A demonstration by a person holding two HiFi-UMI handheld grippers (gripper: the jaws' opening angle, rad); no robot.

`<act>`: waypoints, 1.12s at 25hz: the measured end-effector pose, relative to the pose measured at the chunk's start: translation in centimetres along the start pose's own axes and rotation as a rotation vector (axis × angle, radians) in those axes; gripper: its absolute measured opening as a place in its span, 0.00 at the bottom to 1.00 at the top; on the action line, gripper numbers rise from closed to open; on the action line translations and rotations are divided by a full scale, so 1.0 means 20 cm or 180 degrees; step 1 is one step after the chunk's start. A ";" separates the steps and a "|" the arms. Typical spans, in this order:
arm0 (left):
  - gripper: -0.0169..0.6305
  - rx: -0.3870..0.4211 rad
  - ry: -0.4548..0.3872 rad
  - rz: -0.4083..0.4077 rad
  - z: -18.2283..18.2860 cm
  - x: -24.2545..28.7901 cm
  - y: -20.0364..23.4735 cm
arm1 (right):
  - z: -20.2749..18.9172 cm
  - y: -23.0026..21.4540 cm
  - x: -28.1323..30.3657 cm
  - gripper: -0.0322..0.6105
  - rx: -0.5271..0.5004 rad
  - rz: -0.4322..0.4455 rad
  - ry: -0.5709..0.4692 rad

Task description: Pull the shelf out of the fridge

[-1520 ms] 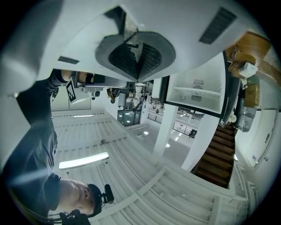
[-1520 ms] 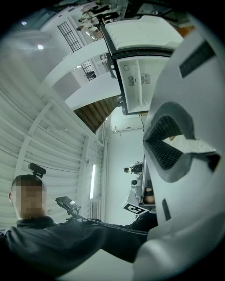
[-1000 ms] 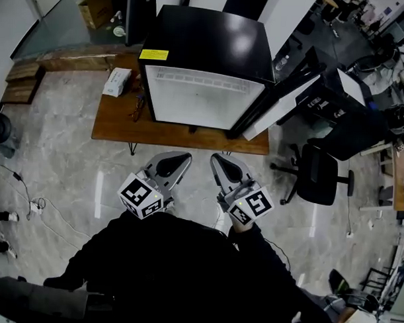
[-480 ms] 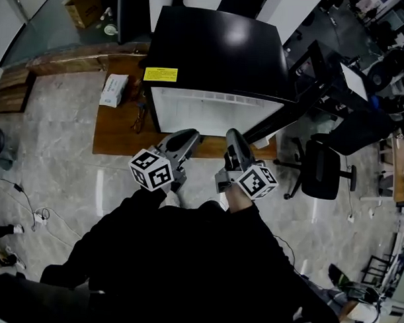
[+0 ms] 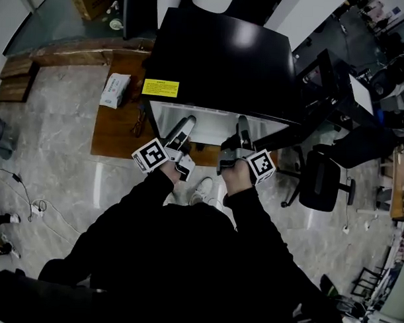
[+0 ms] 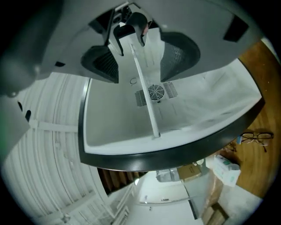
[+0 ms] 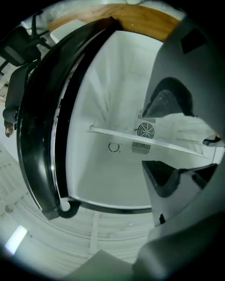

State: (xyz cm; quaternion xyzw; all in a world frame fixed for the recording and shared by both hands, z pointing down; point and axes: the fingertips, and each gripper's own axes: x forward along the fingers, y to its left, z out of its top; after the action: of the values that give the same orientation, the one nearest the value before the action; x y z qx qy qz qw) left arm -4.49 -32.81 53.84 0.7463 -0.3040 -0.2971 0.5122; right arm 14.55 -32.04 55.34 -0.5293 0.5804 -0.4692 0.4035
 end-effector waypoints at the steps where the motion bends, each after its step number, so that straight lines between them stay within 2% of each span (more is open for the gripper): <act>1: 0.47 -0.0047 -0.0098 0.0021 0.03 0.02 0.02 | 0.03 -0.02 0.03 0.52 0.0058 -0.0005 -0.0039; 6: 0.48 -0.0194 -0.0561 0.0153 0.17 0.09 0.11 | 0.12 -0.11 0.20 0.52 0.0321 0.0086 -0.0129; 10: 0.48 -0.0185 -0.0741 0.0155 0.25 0.19 0.14 | 0.14 -0.07 0.29 0.48 0.0402 0.0047 -0.0119; 14: 0.48 -0.0293 -0.0823 0.0099 0.28 0.30 0.16 | 0.19 -0.07 0.36 0.36 0.0481 0.0049 -0.0205; 17: 0.47 -0.0375 -0.0859 0.0080 0.28 0.34 0.18 | 0.22 -0.07 0.38 0.17 0.0512 0.0118 -0.0297; 18: 0.41 -0.0395 -0.0875 0.0085 0.28 0.35 0.18 | 0.23 -0.06 0.39 0.12 0.0517 0.0162 -0.0312; 19: 0.33 -0.0385 -0.0886 0.0102 0.28 0.35 0.18 | 0.23 -0.06 0.39 0.10 0.0525 0.0193 -0.0322; 21: 0.12 -0.0337 -0.0894 0.0149 0.28 0.34 0.19 | 0.23 -0.07 0.39 0.10 0.0527 0.0220 -0.0326; 28: 0.09 -0.0462 -0.0919 0.0230 0.24 0.27 0.15 | 0.21 -0.04 0.30 0.10 0.0512 0.0147 -0.0243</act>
State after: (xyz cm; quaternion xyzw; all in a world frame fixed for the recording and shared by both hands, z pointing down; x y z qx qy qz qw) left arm -5.04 -40.62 54.53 0.6454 -0.3788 -0.4038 0.5262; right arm 18.02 -38.55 55.39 -0.4991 0.5371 -0.4844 0.4773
